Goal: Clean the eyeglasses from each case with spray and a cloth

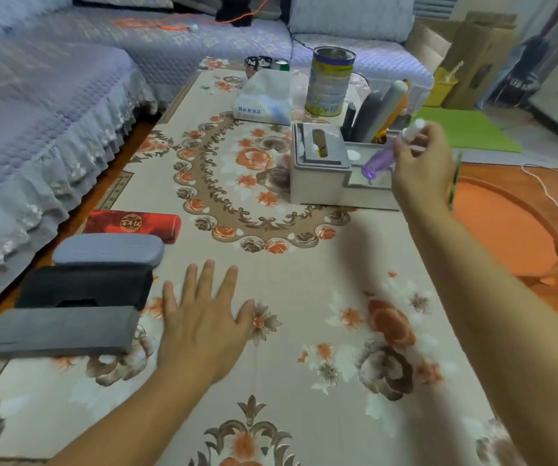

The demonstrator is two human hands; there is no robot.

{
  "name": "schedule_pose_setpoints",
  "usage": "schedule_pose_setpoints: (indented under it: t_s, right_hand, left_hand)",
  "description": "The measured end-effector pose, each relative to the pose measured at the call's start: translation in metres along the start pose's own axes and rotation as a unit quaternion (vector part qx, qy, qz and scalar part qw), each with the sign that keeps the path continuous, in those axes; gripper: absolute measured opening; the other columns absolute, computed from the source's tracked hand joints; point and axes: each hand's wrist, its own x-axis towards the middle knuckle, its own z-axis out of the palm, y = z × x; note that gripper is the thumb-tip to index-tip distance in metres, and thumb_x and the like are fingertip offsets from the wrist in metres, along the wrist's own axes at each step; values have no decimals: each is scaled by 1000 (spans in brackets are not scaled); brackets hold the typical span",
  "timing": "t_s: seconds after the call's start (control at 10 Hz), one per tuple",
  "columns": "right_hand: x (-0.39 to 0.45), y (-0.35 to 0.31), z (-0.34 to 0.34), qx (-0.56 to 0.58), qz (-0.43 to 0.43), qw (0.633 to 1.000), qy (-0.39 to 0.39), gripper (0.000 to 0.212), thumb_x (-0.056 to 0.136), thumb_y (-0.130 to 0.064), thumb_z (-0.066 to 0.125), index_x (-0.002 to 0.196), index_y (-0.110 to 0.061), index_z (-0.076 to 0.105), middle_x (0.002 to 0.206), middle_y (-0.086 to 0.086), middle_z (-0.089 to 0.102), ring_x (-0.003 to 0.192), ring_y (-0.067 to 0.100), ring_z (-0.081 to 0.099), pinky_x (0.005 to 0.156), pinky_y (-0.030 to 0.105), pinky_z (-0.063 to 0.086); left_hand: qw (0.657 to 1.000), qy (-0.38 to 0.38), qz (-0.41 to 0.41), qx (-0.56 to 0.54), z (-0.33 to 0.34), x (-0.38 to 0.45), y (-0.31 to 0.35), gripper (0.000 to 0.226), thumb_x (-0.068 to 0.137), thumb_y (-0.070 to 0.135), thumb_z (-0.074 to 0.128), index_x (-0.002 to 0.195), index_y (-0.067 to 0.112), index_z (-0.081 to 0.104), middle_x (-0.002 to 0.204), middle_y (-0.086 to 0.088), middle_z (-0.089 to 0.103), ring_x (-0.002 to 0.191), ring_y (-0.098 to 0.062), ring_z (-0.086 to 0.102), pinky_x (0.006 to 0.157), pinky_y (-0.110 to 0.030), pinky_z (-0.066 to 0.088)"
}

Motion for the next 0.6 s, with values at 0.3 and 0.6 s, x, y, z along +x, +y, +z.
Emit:
schedule_pose_setpoints:
  t_s: [0.3,0.6]
  right_hand:
    - [31,53,63,-166,-21,974,-151,16,99,-24,59,110,-13,63,101,5,64,90,25,56,75,32,39]
    - [21,48,53,-61,59,984,-157,42,96,-13,59,137,-16,55,128,7,63,114,23,61,97,37,52]
  left_hand:
    - [1000,-8,-3,10,-2,2,3,73,95,70,4,159,38,-10,169,0,-14,155,-26,-17,123,-58,-8]
    - [1000,-13,-13,22,-6,0,4,71,97,68,8,160,37,-4,170,0,-8,156,-25,-12,123,-57,-7]
